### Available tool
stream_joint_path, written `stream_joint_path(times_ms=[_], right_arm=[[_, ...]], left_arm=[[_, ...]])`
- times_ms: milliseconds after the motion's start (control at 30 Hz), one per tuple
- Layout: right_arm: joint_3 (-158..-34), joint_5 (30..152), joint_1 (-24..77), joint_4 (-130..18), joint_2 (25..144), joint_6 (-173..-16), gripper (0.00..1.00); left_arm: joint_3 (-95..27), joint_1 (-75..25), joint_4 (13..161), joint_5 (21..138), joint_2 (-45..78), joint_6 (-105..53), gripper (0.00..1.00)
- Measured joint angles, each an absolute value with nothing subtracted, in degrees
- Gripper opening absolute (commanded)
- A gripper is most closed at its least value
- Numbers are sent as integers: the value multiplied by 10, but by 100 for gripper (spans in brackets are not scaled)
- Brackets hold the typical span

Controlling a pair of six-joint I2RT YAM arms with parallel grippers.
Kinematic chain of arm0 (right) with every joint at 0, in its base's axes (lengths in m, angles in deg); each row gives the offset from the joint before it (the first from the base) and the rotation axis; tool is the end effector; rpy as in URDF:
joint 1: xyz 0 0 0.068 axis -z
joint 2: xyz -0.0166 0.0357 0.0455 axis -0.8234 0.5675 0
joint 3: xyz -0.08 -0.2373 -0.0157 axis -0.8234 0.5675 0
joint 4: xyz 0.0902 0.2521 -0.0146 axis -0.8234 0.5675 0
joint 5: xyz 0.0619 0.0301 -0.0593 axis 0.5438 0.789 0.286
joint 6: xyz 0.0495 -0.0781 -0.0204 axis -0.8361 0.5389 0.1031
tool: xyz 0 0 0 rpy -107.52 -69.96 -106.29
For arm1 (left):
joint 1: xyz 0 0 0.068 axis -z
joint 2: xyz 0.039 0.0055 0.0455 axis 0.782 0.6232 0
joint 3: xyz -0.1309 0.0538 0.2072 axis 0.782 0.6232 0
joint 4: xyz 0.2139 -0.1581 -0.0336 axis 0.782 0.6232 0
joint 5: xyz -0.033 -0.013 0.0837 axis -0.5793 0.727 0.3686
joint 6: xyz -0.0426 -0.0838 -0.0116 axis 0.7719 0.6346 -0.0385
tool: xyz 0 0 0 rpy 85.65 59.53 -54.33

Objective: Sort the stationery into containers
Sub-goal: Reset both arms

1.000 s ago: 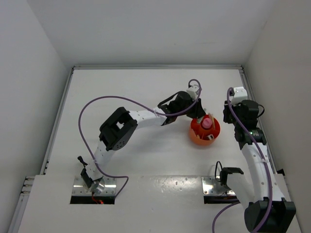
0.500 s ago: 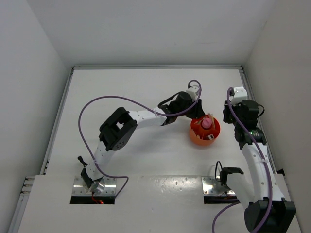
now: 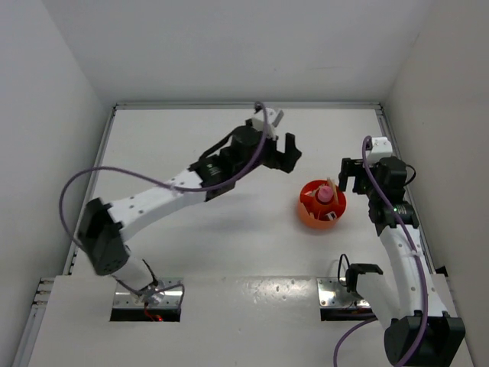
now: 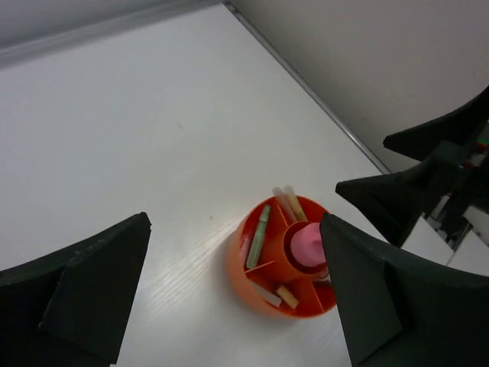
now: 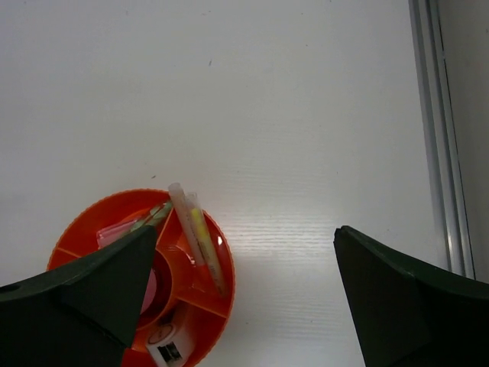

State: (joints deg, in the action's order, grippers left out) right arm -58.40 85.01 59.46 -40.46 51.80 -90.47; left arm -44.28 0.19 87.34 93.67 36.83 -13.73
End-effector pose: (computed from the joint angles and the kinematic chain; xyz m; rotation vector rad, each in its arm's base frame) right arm 0.2599 -0.0165 0.2374 0.1104 2.0271 0.0091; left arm 0.2927 -0.3553 0.3217 0.3612 1.8178 -0.8527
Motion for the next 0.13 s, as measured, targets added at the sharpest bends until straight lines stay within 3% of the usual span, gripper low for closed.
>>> stream_joint_path(times_ms=[133], right_arm=[[-585,835,594,-407,518,-927,100]], left_arm=[[-335,-12,915,1003,197,-153,100]])
